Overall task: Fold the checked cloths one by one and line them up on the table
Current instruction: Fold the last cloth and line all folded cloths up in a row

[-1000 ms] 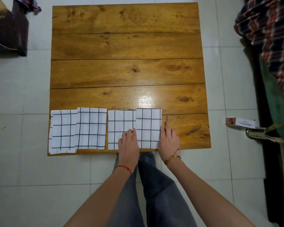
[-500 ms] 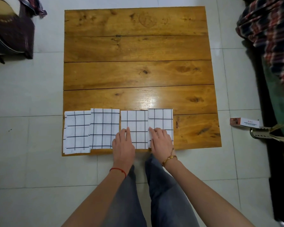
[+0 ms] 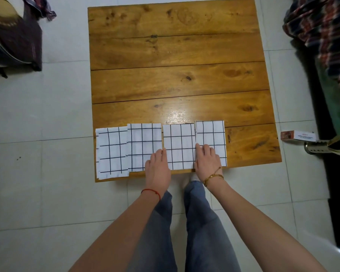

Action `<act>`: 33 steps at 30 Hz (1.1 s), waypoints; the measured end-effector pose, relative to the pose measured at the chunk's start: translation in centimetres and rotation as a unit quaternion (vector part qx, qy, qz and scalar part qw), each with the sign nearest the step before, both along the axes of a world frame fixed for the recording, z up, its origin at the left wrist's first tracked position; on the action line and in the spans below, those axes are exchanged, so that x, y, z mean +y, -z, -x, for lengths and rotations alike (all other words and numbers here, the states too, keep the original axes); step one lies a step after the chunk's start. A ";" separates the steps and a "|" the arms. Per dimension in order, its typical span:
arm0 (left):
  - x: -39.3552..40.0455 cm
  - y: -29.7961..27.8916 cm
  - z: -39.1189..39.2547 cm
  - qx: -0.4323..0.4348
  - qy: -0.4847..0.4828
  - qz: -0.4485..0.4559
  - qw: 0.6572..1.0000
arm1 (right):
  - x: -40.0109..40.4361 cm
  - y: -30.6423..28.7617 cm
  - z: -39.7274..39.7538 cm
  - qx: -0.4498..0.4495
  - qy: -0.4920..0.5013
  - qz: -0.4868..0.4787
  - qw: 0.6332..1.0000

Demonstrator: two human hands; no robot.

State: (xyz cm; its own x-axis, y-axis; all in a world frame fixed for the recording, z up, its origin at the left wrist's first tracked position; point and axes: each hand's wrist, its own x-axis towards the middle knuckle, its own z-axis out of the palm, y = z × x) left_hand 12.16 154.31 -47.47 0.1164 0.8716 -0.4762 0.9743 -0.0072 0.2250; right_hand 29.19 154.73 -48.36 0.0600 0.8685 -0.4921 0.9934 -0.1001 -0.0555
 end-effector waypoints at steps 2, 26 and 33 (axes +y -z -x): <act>-0.2 0.0 0.3 -0.015 0.001 -0.003 1.000 | -0.1 -0.1 0.4 -0.005 -0.002 0.010 1.000; -0.4 0.0 11.7 0.006 -0.065 0.010 0.998 | 0.7 -0.8 10.8 0.067 -0.059 0.001 0.996; -1.7 0.3 11.5 -0.017 -0.031 0.013 0.999 | 0.5 -0.3 11.2 0.064 -0.051 0.002 0.997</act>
